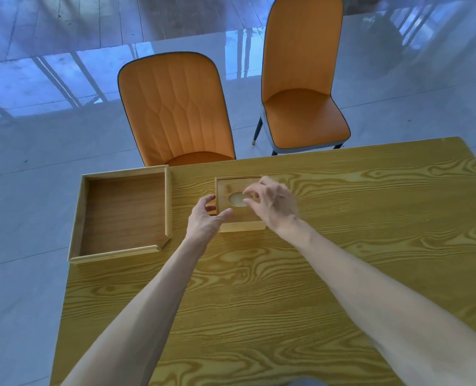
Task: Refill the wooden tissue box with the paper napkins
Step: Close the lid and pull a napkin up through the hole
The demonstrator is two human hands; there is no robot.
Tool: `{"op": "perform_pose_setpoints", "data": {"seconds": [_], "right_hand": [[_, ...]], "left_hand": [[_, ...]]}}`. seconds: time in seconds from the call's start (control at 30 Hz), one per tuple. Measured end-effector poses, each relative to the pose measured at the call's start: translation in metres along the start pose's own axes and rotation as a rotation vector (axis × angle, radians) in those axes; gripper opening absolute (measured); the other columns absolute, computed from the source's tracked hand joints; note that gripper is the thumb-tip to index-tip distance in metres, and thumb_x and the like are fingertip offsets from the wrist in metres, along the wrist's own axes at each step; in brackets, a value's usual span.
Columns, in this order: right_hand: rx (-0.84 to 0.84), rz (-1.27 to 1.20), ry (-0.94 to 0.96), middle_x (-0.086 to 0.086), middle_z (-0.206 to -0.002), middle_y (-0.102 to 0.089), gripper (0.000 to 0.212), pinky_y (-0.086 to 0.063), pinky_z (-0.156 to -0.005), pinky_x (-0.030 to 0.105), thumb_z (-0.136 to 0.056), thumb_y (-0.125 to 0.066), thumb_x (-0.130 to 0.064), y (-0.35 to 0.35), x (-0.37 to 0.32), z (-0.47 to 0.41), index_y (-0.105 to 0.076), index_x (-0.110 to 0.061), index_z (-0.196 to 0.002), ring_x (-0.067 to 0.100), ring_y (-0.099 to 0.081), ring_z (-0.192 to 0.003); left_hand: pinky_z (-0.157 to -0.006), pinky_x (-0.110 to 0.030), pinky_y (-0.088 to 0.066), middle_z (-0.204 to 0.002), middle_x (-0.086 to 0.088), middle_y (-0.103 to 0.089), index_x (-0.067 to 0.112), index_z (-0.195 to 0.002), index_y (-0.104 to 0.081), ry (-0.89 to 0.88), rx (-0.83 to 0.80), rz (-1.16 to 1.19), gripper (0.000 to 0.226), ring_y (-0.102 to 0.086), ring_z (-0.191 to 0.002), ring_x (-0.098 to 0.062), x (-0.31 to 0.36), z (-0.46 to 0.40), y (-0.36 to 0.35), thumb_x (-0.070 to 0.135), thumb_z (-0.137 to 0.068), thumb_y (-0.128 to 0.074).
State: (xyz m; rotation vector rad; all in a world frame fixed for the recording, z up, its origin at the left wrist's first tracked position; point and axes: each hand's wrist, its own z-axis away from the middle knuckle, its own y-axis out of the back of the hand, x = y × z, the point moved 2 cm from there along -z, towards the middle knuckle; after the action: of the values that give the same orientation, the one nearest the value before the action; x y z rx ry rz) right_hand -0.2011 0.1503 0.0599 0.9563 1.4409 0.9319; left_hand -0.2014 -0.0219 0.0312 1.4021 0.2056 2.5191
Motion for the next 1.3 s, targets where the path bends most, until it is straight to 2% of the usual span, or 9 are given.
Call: {"op": "perform_pose_setpoints", "data": {"seconds": [0.23,0.33,0.4,0.53,0.67,0.77,0.93,1.03,1.3], "right_hand": [[-0.159,0.263,0.216,0.003,-0.122,-0.059,0.035,-0.048,-0.098,0.029,-0.097,-0.056,-0.040,0.000,-0.021,-0.023,-0.062,-0.026,-0.128,0.018,-0.063,-0.110],[-0.148,0.261,0.243,0.004,-0.120,-0.060,0.031,-0.048,-0.097,0.030,-0.097,-0.057,-0.038,-0.002,-0.024,-0.026,-0.064,-0.021,-0.121,0.019,-0.064,-0.108],[-0.157,0.260,0.234,0.003,-0.117,-0.061,0.028,-0.045,-0.097,0.030,-0.097,-0.058,-0.037,-0.005,-0.023,-0.025,-0.067,-0.018,-0.116,0.018,-0.064,-0.105],[-0.217,0.288,0.219,0.003,-0.120,-0.062,0.029,-0.044,-0.101,0.033,-0.100,-0.054,-0.035,-0.009,-0.022,-0.025,-0.067,-0.021,-0.121,0.019,-0.064,-0.108],[-0.236,0.357,0.233,0.002,-0.114,-0.062,0.021,-0.053,-0.091,0.030,-0.100,-0.056,-0.024,-0.013,-0.021,-0.027,-0.066,-0.019,-0.117,0.018,-0.067,-0.100],[-0.270,0.347,0.276,0.008,-0.105,-0.060,0.017,-0.048,-0.081,0.029,-0.102,-0.044,-0.013,-0.017,-0.020,-0.028,-0.061,-0.008,-0.104,0.024,-0.061,-0.093],[-0.293,0.355,0.360,0.012,-0.115,-0.064,0.018,-0.050,-0.089,0.033,-0.101,-0.047,-0.011,-0.016,-0.024,-0.030,-0.062,-0.009,-0.111,0.025,-0.064,-0.102],[-0.310,0.426,0.382,0.008,-0.098,-0.066,0.013,-0.050,-0.074,0.031,-0.095,-0.055,-0.003,-0.010,-0.028,-0.029,-0.065,-0.012,-0.092,0.022,-0.067,-0.084],[-0.312,0.353,0.433,0.012,-0.097,-0.061,0.015,-0.044,-0.058,0.030,-0.093,-0.055,0.005,-0.014,-0.019,-0.031,-0.065,-0.001,-0.101,0.025,-0.064,-0.081]], "left_hand": [[-0.067,-0.022,-0.043,-0.113,0.002,-0.058,0.024,-0.140,-0.046,-0.011,0.042,-0.069,0.064,-0.058,-0.096,-0.015,0.003,0.000,-0.004,0.027,-0.084,-0.076],[-0.076,-0.027,-0.044,-0.119,0.000,-0.061,0.025,-0.139,-0.047,-0.004,0.053,-0.061,0.065,-0.059,-0.098,-0.016,0.001,-0.001,-0.004,0.028,-0.082,-0.078],[-0.074,-0.026,-0.044,-0.118,0.000,-0.061,0.026,-0.139,-0.047,-0.002,0.059,-0.055,0.065,-0.060,-0.098,-0.017,0.000,-0.001,-0.004,0.028,-0.081,-0.078],[-0.071,-0.024,-0.044,-0.114,0.002,-0.059,0.026,-0.138,-0.048,-0.009,0.065,-0.059,0.064,-0.059,-0.097,-0.015,-0.001,0.000,-0.004,0.028,-0.082,-0.078],[-0.076,-0.027,-0.045,-0.115,0.002,-0.059,0.025,-0.139,-0.048,-0.008,0.062,-0.060,0.065,-0.058,-0.098,-0.015,-0.001,-0.001,-0.004,0.029,-0.081,-0.078],[-0.078,-0.029,-0.046,-0.116,0.001,-0.059,0.025,-0.139,-0.048,-0.016,0.063,-0.063,0.066,-0.059,-0.099,-0.016,-0.001,-0.002,-0.004,0.030,-0.081,-0.079],[-0.078,-0.029,-0.047,-0.116,0.001,-0.059,0.025,-0.139,-0.048,-0.023,0.066,-0.066,0.066,-0.060,-0.099,-0.017,-0.004,-0.002,-0.004,0.030,-0.081,-0.079],[-0.079,-0.030,-0.047,-0.116,0.001,-0.059,0.025,-0.139,-0.047,-0.027,0.063,-0.061,0.066,-0.060,-0.099,-0.017,-0.004,-0.002,-0.004,0.029,-0.081,-0.078],[-0.076,-0.028,-0.048,-0.113,0.003,-0.057,0.025,-0.139,-0.048,-0.032,0.066,-0.063,0.065,-0.061,-0.100,-0.018,-0.005,-0.002,-0.004,0.030,-0.081,-0.078]]}}
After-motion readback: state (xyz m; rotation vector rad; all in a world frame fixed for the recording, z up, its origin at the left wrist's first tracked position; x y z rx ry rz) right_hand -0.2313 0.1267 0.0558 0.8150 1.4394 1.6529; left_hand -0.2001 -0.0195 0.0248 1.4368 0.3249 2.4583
